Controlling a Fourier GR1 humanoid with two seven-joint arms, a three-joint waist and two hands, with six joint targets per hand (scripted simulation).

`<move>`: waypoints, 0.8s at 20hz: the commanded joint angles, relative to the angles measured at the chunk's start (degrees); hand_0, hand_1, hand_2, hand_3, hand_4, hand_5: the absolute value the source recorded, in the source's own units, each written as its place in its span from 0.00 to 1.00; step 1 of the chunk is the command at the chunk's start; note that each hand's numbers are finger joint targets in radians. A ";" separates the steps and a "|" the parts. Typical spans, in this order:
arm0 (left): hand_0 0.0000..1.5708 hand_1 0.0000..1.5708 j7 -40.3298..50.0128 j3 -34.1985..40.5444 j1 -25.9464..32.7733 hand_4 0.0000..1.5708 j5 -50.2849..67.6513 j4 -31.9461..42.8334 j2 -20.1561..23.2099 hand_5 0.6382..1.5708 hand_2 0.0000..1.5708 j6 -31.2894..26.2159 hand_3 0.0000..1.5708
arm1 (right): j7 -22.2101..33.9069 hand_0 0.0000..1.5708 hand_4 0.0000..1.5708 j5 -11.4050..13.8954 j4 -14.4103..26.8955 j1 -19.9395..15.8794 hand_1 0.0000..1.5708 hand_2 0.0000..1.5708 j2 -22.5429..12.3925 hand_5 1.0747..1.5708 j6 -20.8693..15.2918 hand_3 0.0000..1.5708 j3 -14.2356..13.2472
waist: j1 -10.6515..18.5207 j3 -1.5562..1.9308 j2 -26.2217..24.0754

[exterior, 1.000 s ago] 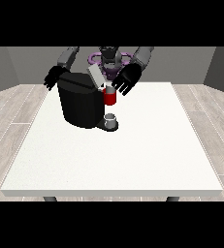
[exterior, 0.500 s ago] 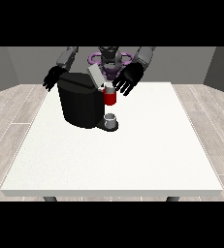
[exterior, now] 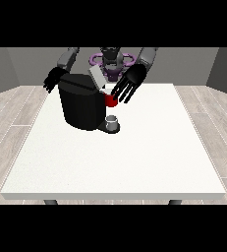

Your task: Insert the coffee pod into the coffee machine and close the lid

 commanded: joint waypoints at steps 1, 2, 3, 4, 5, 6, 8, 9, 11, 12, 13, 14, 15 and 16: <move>0.00 0.00 -0.40 0.40 1.50 0.00 -0.23 0.34 0.30 1.00 0.00 -0.26 0.00 | -0.83 0.00 0.27 -0.22 -0.64 1.90 0.00 0.00 0.55 1.00 0.35 0.00 0.48 | 0.30 -0.02 -2.09; 0.00 0.00 0.64 0.62 0.86 0.00 -0.24 0.87 -0.63 1.00 0.00 0.14 0.00 | 0.48 0.00 0.26 1.87 -1.41 1.00 0.00 0.00 0.83 1.00 -1.22 0.00 1.93 | -0.19 -0.03 -1.81; 0.00 0.00 2.32 -0.19 0.43 0.00 -0.38 -0.19 -1.18 1.00 0.00 -2.17 0.00 | -0.84 0.00 0.26 0.59 0.99 3.63 0.00 0.00 0.75 1.00 0.45 0.00 1.23 | 0.60 -0.01 -4.81; 0.00 0.00 -0.49 -0.41 2.35 0.00 -0.79 -0.97 -1.57 1.00 0.00 0.36 0.00 | -0.94 0.00 0.23 -0.28 1.05 2.26 0.00 0.00 0.71 1.00 -0.72 0.00 -0.52 | 1.51 -0.02 -2.95; 0.00 0.00 0.38 0.13 1.65 0.00 0.15 -0.58 -2.00 1.00 0.00 -1.79 0.00 | 1.10 0.00 0.25 -0.37 0.61 0.56 0.00 0.00 0.37 1.00 -1.01 0.00 -0.64 | 2.09 -0.02 -4.22; 0.00 0.00 1.22 -0.75 1.32 0.00 -0.59 -2.20 -2.52 1.00 0.00 -1.73 0.00 | -3.55 0.00 0.24 -2.04 4.50 -0.04 0.00 0.00 -1.17 1.00 0.10 0.00 -4.00 | 3.86 0.01 -2.96; 0.00 0.00 0.06 -0.25 3.59 0.00 -1.35 -1.19 -0.94 1.00 0.00 0.38 0.00 | -3.41 0.00 0.24 -0.26 0.45 5.53 0.00 0.00 1.66 1.00 0.48 0.00 0.82 | 1.22 -0.02 -5.15; 0.00 0.00 0.27 0.57 3.70 0.00 -0.28 -1.57 -1.76 1.00 0.00 -0.07 0.00 | -1.46 0.00 0.26 -1.31 0.83 4.47 0.00 0.00 -0.25 1.00 1.96 0.00 -0.29 | 1.95 -0.02 -5.97; 0.00 0.00 1.47 1.62 5.79 0.00 1.34 -0.90 -4.04 1.00 0.00 -0.67 0.00 | 2.04 0.00 0.28 -0.60 -0.22 5.04 0.00 0.00 -0.25 1.00 0.88 0.00 0.37 | 2.53 -0.04 -8.70; 0.00 0.00 1.26 1.63 5.25 0.00 1.74 -2.19 -4.56 1.00 0.00 -1.14 0.00 | -1.66 0.00 0.28 -1.74 1.40 4.60 0.00 0.00 0.32 1.00 0.64 0.00 -1.30 | 3.57 -0.02 -8.05; 0.00 0.00 -0.50 3.05 8.63 0.00 3.27 -1.31 -3.71 1.00 0.00 -1.27 0.00 | -1.00 0.00 0.27 -2.18 -0.59 8.42 0.00 0.00 -0.17 1.00 2.18 0.00 -0.71 | 3.31 -0.04 -11.07; 0.00 0.00 0.93 2.27 8.79 0.00 3.33 -3.05 -7.22 1.00 0.00 -0.02 0.00 | -5.52 0.00 0.27 -0.62 2.60 8.77 0.00 0.00 1.99 1.00 -0.09 0.00 -0.47 | 5.87 -0.01 -10.78; 0.00 0.00 1.05 7.77 8.06 0.00 7.99 -0.94 -5.78 1.00 0.00 -0.24 0.00 | -0.05 0.00 0.25 -2.04 -1.01 7.09 0.00 0.00 -0.16 1.00 1.95 0.00 -0.44 | 3.89 -0.08 -11.53; 0.00 0.00 0.61 9.15 9.48 0.00 10.29 -1.77 -8.01 1.00 0.00 -0.05 0.00 | -1.21 0.00 0.24 -2.47 0.65 8.69 0.00 0.00 -0.70 1.00 2.02 0.00 -1.76 | 5.83 -0.07 -13.40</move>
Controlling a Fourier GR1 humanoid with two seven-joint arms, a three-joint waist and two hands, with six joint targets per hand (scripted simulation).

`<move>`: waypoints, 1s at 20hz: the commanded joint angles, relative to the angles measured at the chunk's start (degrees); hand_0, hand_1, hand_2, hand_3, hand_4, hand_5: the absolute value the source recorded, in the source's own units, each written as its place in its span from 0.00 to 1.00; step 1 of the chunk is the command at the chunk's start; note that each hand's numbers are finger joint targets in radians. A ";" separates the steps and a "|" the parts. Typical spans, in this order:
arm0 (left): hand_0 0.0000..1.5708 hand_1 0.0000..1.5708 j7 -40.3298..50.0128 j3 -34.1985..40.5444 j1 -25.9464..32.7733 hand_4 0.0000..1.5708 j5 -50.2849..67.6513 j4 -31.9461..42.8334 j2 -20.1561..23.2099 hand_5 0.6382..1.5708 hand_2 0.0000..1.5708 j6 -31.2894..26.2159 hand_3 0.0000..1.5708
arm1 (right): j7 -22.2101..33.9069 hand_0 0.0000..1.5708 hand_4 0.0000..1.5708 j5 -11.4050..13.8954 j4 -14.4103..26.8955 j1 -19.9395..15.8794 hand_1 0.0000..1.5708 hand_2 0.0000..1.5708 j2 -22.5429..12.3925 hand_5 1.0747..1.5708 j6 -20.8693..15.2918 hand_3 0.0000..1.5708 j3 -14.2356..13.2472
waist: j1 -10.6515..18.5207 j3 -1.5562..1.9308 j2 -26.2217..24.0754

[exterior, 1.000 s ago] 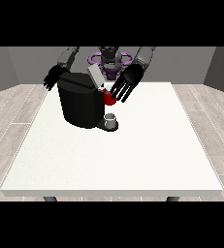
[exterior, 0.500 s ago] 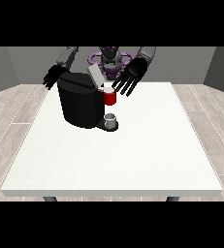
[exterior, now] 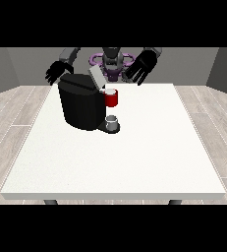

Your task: Insert the coffee pod into the coffee machine and close the lid

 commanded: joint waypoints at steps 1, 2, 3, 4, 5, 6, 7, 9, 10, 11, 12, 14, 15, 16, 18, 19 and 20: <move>0.00 0.00 2.20 5.35 3.38 0.00 6.51 0.33 -4.75 1.00 0.00 0.16 0.00 | 0.57 0.00 0.25 -0.50 -0.44 4.06 0.00 0.00 0.08 1.00 0.93 0.00 0.32 | 1.63 -0.01 -6.71; 0.00 0.00 -1.95 7.47 6.02 0.05 9.22 -0.40 -5.41 1.00 0.00 1.16 0.00 | 0.65 0.00 0.28 -2.14 -0.90 3.17 0.00 0.00 -1.90 1.00 2.00 0.00 -1.91 | 3.35 -0.06 -6.87; 0.00 0.00 -2.26 8.71 7.60 0.16 11.58 -0.48 -8.08 1.00 0.00 0.63 0.00 | 0.45 0.00 0.31 -0.97 -0.40 5.53 0.00 0.00 -1.20 1.00 1.12 0.00 -1.10 | 4.23 -0.08 -9.64; 0.00 0.00 -2.41 11.93 7.40 0.17 14.58 0.30 -6.74 1.00 0.00 -0.58 0.00 | 0.78 0.00 0.31 -0.46 -1.54 4.85 0.00 0.00 -1.47 1.00 1.57 0.00 -0.20 | 4.63 -0.12 -9.12; 0.00 0.00 -3.88 10.84 12.59 0.15 14.62 0.14 -11.16 1.00 0.00 1.11 0.00 | -0.70 0.00 0.28 -0.63 -1.09 7.50 0.00 0.00 -3.12 1.00 3.07 0.00 -0.98 | 5.93 -0.08 -12.09; 0.00 0.00 -6.77 11.80 13.83 0.00 15.86 0.26 -9.26 1.00 0.00 -0.87 0.00 | 0.34 0.00 0.23 0.06 -2.81 6.35 0.00 0.00 -3.43 1.00 2.83 0.00 -0.21 | 6.17 -0.10 -11.15; 0.00 0.00 -4.91 11.03 13.53 0.00 15.79 -0.77 -11.10 1.00 0.00 -0.67 0.00 | 1.15 0.00 0.23 0.21 -1.72 6.49 0.00 0.00 -3.03 1.00 2.59 0.00 0.02 | 8.17 -0.03 -13.62; 0.00 0.00 -5.59 12.67 16.68 0.00 17.12 0.10 -9.93 1.00 0.00 -0.79 0.00 | 5.20 0.00 0.22 -0.10 -5.69 5.18 0.00 0.00 -4.33 1.00 4.52 0.00 1.59 | 7.42 -0.07 -14.70; 0.00 0.00 -7.37 12.55 17.71 0.00 18.42 -0.82 -11.87 1.00 0.00 -2.18 0.00 | 2.84 0.00 0.24 -2.08 -4.81 5.17 0.00 0.00 -4.13 1.00 5.78 0.00 0.21 | 9.31 -0.03 -15.79; 0.00 0.00 -6.74 12.60 20.46 0.00 18.64 -0.57 -12.52 1.00 0.00 -2.05 0.00 | 3.14 0.00 0.18 -0.01 -5.60 9.05 0.00 0.00 -3.92 1.00 6.32 0.00 2.79 | 9.04 -0.03 -18.43; 0.00 0.00 -5.06 12.52 18.90 0.12 19.27 -1.29 -13.57 1.00 0.00 -2.39 0.00 | 5.54 0.00 0.16 -2.35 -4.98 4.43 0.00 0.00 -6.36 1.00 7.49 0.00 0.00 | 11.53 0.00 -18.05; 0.00 0.00 -5.19 14.02 22.61 0.14 21.17 -0.49 -14.51 1.00 0.00 -2.57 0.00 | 5.73 0.00 0.00 -0.27 -8.15 5.87 0.00 0.00 -6.04 1.00 7.51 0.00 2.74 | 10.82 -0.02 -20.33; 0.00 0.00 -6.98 14.39 23.30 0.14 21.77 -1.24 -13.99 1.00 0.00 -2.65 0.00 | 9.33 0.00 0.00 0.27 -9.19 2.20 0.00 0.00 -5.64 1.00 5.31 0.00 2.76 | 11.70 -0.04 -18.80; 0.00 0.00 -5.11 13.47 23.47 0.06 21.47 -2.28 -15.87 1.00 0.00 -0.86 0.00 | 9.54 0.00 0.03 0.15 -10.05 2.49 0.00 0.00 -6.01 1.00 6.00 0.00 2.87 | 11.38 -0.01 -19.28; 0.00 0.00 -4.93 13.46 25.21 0.00 23.49 -3.87 -16.38 1.00 0.00 -3.90 0.00 | 9.67 0.00 0.00 -1.72 -8.31 1.95 0.00 0.00 -7.57 1.00 7.70 0.00 0.66 | 14.50 0.01 -18.95; 0.00 0.00 -3.15 13.19 24.24 0.00 23.52 -4.36 -15.53 1.00 0.00 -4.63 0.00 | 12.00 0.00 0.00 -1.60 -9.60 -0.40 0.00 0.00 -7.52 1.00 7.84 0.00 1.67 | 14.76 0.01 -19.32; 0.00 0.00 -4.43 13.44 23.37 0.00 24.75 -5.47 -15.34 1.00 0.00 -6.51 0.00 | 6.21 0.00 0.00 -1.03 -6.41 -0.20 0.00 0.00 -7.31 1.00 8.20 0.00 0.92 | 17.63 0.03 -16.50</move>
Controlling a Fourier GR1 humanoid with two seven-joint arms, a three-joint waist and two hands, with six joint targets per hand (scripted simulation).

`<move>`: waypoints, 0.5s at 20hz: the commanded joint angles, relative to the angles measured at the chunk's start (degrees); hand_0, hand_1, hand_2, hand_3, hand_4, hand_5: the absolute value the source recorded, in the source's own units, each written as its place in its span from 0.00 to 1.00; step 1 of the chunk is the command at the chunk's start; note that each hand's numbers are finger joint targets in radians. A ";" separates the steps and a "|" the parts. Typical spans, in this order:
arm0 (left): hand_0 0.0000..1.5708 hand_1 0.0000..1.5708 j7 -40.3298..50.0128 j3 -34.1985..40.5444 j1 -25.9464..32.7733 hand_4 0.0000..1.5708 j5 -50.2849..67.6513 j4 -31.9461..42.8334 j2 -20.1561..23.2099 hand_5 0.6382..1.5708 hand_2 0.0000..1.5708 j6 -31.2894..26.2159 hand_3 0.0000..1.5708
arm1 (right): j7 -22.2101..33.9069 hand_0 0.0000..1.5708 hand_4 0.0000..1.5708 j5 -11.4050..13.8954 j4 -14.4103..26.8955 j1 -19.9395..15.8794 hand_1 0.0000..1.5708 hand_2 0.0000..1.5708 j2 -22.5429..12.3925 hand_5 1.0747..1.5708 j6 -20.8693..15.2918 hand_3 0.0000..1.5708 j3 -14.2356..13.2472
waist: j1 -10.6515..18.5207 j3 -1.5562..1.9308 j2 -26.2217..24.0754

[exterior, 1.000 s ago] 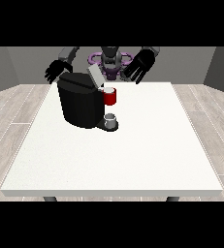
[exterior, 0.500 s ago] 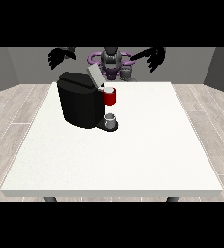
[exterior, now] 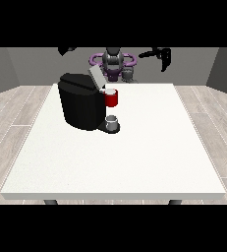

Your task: Insert the coffee pod into the coffee machine and close the lid

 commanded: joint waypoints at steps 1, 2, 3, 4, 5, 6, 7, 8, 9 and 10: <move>0.00 0.00 -0.45 0.19 2.92 0.00 3.61 -2.84 -1.80 1.00 0.00 -3.63 0.00 | -0.50 0.00 0.00 -0.53 0.73 -2.72 0.00 0.00 -1.66 1.00 1.69 0.00 -1.05 | 4.35 0.04 0.55; 0.00 0.00 0.90 -0.77 3.63 0.00 3.50 -4.11 -3.79 1.00 0.00 -2.31 0.00 | -0.93 0.00 0.00 1.43 1.58 -1.27 0.00 0.00 -1.24 1.00 1.77 0.00 0.83 | 4.81 0.04 0.05; 0.00 0.00 2.09 0.33 3.56 0.00 4.59 -5.23 -1.53 1.00 0.00 -2.37 0.00 | 2.44 0.00 0.00 1.02 -0.59 -2.43 0.00 0.00 -1.37 1.00 2.63 0.00 1.89 | 3.13 0.03 0.08; 0.00 0.00 1.24 0.48 5.90 0.04 5.43 -5.60 -1.74 1.00 0.00 -3.93 0.00 | 4.52 0.00 0.00 0.70 -0.55 -2.26 0.00 0.00 -1.69 1.00 2.80 0.00 1.83 | 4.44 0.02 -1.64; 0.00 0.00 -0.77 -1.02 5.01 0.09 5.07 -6.54 -4.35 1.00 0.00 -2.95 0.00 | -2.01 0.00 0.09 2.57 1.88 -4.75 0.00 0.00 -0.76 1.00 1.10 0.00 1.21 | 5.99 0.04 3.41; 0.00 0.00 2.33 -0.72 7.18 0.09 5.83 -8.25 -4.07 1.00 0.00 -1.93 0.00 | 2.76 0.00 0.15 1.88 0.05 -3.36 0.00 0.00 -2.37 1.00 3.38 0.00 1.86 | 4.61 0.03 0.17; 0.00 0.00 3.37 -1.88 7.20 0.02 6.52 -9.79 -5.63 1.00 0.00 -3.34 0.00 | -0.14 0.00 0.15 1.39 2.38 -4.38 0.00 0.00 -3.63 1.00 4.18 0.00 -0.19 | 6.64 0.05 0.94; 0.00 0.00 3.85 -1.78 8.35 0.00 7.34 -10.93 -5.36 1.00 0.00 -3.71 0.00 | -1.22 0.00 0.14 4.01 2.36 -2.54 0.00 0.00 -1.01 1.00 2.33 0.00 2.66 | 6.34 0.04 1.16; 0.00 0.00 0.71 -1.07 7.30 0.00 7.49 -12.17 -2.94 1.00 0.00 -2.66 0.00 | -1.30 0.00 0.10 3.45 1.87 -5.55 0.00 0.00 0.18 1.00 2.31 0.00 3.09 | 4.71 0.03 5.15; 0.00 0.00 2.94 -2.94 8.41 0.00 7.74 -15.16 -4.71 1.00 0.00 -3.66 0.00 | -5.93 0.00 0.00 2.54 5.70 -4.39 0.00 0.00 -1.78 1.00 3.73 0.00 -0.08 | 7.44 0.06 4.46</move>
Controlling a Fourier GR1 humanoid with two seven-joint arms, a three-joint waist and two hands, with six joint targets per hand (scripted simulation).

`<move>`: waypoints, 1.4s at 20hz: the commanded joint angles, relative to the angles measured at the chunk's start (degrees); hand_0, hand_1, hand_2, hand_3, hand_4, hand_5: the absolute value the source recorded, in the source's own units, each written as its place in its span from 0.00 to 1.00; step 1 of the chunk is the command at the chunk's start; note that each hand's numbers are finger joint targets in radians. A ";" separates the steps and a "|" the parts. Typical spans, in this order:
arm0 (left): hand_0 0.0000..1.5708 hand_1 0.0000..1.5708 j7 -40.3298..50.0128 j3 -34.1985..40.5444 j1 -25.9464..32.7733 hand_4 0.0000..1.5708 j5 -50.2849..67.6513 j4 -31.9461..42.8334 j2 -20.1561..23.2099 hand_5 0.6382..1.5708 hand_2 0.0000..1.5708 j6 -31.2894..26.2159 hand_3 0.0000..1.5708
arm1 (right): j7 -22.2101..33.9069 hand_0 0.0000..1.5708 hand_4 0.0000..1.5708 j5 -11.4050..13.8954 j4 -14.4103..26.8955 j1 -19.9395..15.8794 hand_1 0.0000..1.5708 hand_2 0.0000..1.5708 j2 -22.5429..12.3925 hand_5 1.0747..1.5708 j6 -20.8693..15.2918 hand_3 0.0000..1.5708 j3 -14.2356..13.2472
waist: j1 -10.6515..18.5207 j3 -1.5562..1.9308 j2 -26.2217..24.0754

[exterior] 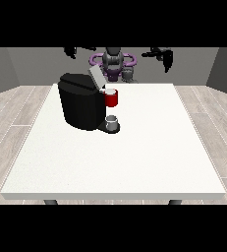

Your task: Insert the coffee pod into the coffee machine and close the lid

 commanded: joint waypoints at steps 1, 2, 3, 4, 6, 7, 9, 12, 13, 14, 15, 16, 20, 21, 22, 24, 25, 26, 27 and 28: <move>0.00 0.00 -1.29 -4.16 5.35 0.06 2.51 -3.50 -2.23 1.00 0.00 3.15 0.00 | 4.30 0.00 0.00 0.48 0.34 -6.01 0.00 0.00 -0.48 1.00 0.03 0.00 0.11 | 0.43 0.00 0.32; 0.00 0.00 -0.25 -2.16 6.35 0.13 2.56 -6.72 -0.18 1.00 0.00 -0.22 0.00 | 4.03 0.00 0.08 0.46 -0.05 -4.50 0.00 0.00 0.33 1.00 0.73 0.00 0.85 | -0.02 0.00 1.55; 0.00 0.00 2.42 -3.73 5.74 0.14 2.91 -9.48 -2.20 1.00 0.00 0.10 0.00 | -0.71 0.00 0.00 0.17 3.54 -2.90 0.00 0.00 1.12 1.00 0.74 0.00 -0.28 | 1.59 0.02 2.09; 0.00 0.00 4.08 -3.27 6.11 0.07 3.79 -10.47 -1.48 1.00 0.00 0.41 0.00 | 2.96 0.00 0.00 -0.10 3.00 -5.80 0.00 0.00 0.72 1.00 0.54 0.00 -0.57 | 1.10 0.01 2.55; 0.00 0.00 6.81 -5.59 8.64 0.00 5.03 -14.63 -2.29 1.00 0.00 2.18 0.00 | -0.24 0.00 0.00 -0.26 4.74 -3.31 0.00 0.00 1.89 1.00 1.04 0.00 -0.49 | 0.97 0.02 1.76; 0.00 0.00 5.92 -4.94 7.41 0.00 4.91 -14.32 -2.10 1.00 0.00 -0.50 0.00 | 1.88 0.00 0.00 -1.18 7.16 -8.66 0.00 0.00 -0.82 1.00 0.75 0.00 -3.79 | 3.91 0.02 4.36; 0.00 0.00 2.81 -4.98 10.48 0.00 6.07 -14.98 0.32 1.00 0.00 1.13 0.00 | 2.29 0.00 0.00 -0.82 6.13 -8.89 0.00 0.00 1.40 1.00 0.86 0.00 -1.48 | 0.78 0.00 6.22; 0.00 0.00 4.43 -4.96 11.03 0.00 9.03 -17.55 -0.23 1.00 0.00 2.88 0.00 | 1.41 0.00 0.00 -3.56 8.38 -10.04 0.00 0.00 -0.41 1.00 4.09 0.00 -3.91 | -0.73 0.00 7.44; 0.00 0.00 8.43 -6.90 9.11 0.00 8.69 -20.41 -2.13 1.00 0.00 4.81 0.00 | 1.79 0.00 0.00 -1.35 10.87 -12.68 0.00 0.00 1.36 1.00 0.90 0.00 -2.96 | 0.94 0.01 7.70; 0.00 0.00 10.01 -7.79 13.43 0.00 9.36 -23.27 -2.27 1.00 0.00 3.97 0.00 | 3.36 0.00 0.00 -0.87 9.95 -10.45 0.00 0.00 1.24 1.00 1.26 0.00 -2.25 | 0.46 0.01 4.96; 0.00 0.00 7.34 -6.30 12.14 0.00 10.01 -22.05 0.32 1.00 0.00 2.96 0.00 | -0.83 0.00 0.00 -1.07 11.65 -12.33 0.00 0.00 0.85 1.00 1.42 0.00 -3.63 | 0.05 0.01 9.23; 0.00 0.00 8.27 -6.64 11.44 0.00 9.79 -22.05 1.06 1.00 0.00 3.10 0.00 | -1.17 0.00 0.00 -0.98 11.66 -12.84 0.00 0.00 0.86 1.00 2.47 0.00 -2.97 | -0.97 0.01 9.90; 0.00 0.00 9.35 -7.98 14.23 0.00 10.51 -26.08 0.82 1.00 0.00 3.99 0.00 | -1.26 0.00 0.00 0.33 14.96 -15.49 0.00 0.00 0.89 1.00 2.14 0.00 -2.84 | -0.78 0.00 10.56; 0.00 0.00 7.29 -8.17 14.01 0.00 9.68 -24.94 1.25 1.00 0.00 3.72 0.00 | -0.91 0.00 0.00 1.52 15.33 -17.10 0.00 0.00 1.59 1.00 0.53 0.00 -2.21 | -0.50 0.00 11.92; 0.00 0.00 6.22 -9.93 14.64 0.00 7.78 -26.93 -0.49 1.00 0.00 5.74 0.00 | -3.91 0.00 0.00 1.80 17.01 -16.22 0.00 0.00 1.43 1.00 1.72 0.00 -2.07 | 0.47 0.01 12.48; 0.00 0.00 7.02 -7.66 15.93 0.00 10.34 -26.84 2.44 1.00 0.00 4.41 0.00 | -0.63 0.00 0.00 0.53 16.37 -17.88 0.00 0.00 0.86 1.00 3.19 0.00 -2.66 | -0.97 0.00 11.36; 0.00 0.00 7.09 -8.03 13.91 0.00 10.20 -25.95 2.34 1.00 0.00 4.69 0.00 | -2.12 0.00 0.00 2.88 17.03 -18.98 0.00 0.00 2.91 1.00 0.64 0.00 -0.91 | -1.01 0.00 12.94; 0.00 0.00 16.26 -9.71 13.68 0.00 12.45 -32.28 0.79 1.00 0.00 3.76 0.00 | -4.75 0.00 0.00 2.33 20.30 -16.85 0.00 0.00 0.02 1.00 2.12 0.00 -3.39 | 2.08 0.03 10.37; 0.00 0.00 9.97 -8.90 13.25 0.00 11.34 -30.46 2.12 1.00 0.00 4.00 0.00 | -5.59 0.00 0.00 2.15 21.33 -20.85 0.00 0.00 -0.70 1.00 1.91 0.00 -4.49 | 2.03 0.01 14.69; 0.00 0.00 11.28 -8.08 15.54 0.00 12.73 -30.56 2.95 1.00 0.00 3.56 0.00 | -4.36 0.00 0.00 2.54 20.18 -19.33 0.00 0.00 1.79 1.00 1.83 0.00 -2.34 | 0.30 0.01 12.23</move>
